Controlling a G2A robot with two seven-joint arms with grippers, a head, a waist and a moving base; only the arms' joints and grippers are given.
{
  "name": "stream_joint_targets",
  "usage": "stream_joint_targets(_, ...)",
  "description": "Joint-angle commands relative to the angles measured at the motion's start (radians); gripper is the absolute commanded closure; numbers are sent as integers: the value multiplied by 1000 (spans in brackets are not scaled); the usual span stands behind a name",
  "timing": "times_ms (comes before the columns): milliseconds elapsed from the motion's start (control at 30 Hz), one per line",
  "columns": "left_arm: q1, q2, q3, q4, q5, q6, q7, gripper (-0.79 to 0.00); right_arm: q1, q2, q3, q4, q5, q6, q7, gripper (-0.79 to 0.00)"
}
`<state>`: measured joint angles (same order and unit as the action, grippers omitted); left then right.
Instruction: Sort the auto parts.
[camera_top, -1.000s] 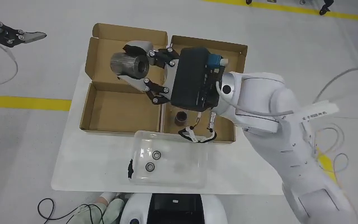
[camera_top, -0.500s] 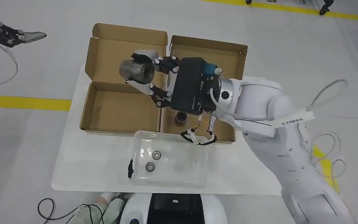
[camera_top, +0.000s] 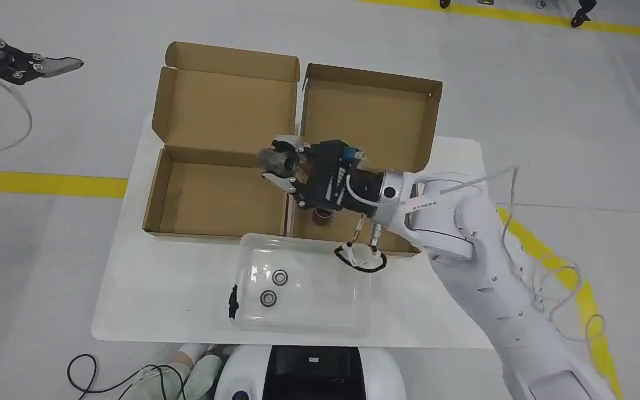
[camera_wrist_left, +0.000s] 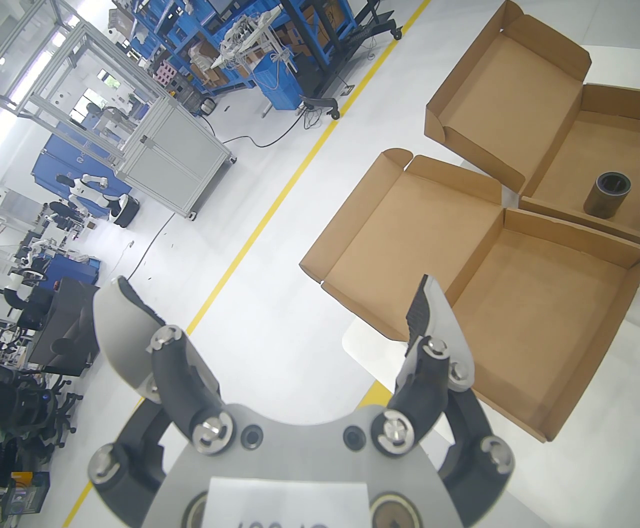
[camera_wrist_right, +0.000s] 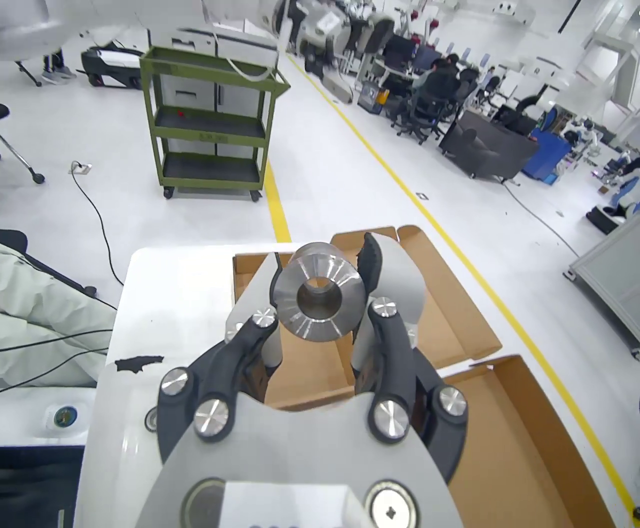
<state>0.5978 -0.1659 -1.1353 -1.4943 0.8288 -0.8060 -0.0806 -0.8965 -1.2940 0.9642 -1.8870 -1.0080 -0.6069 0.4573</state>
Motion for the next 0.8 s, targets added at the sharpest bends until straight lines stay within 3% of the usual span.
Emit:
stream_joint_targets(0, 0, 0, 0, 0, 0, 0, 0, -785, -10, 2, -1, 15, -17, 12, 25, 0)
stream_joint_targets(400, 0, 0, 0, 0, 0, 0, 0, -785, -58, 19, 37, 128, -90, 74, 172, 0)
stream_joint_targets(767, 0, 0, 0, 0, 0, 0, 0, -785, -106, 33, 70, 250, -55, 120, 269, 0)
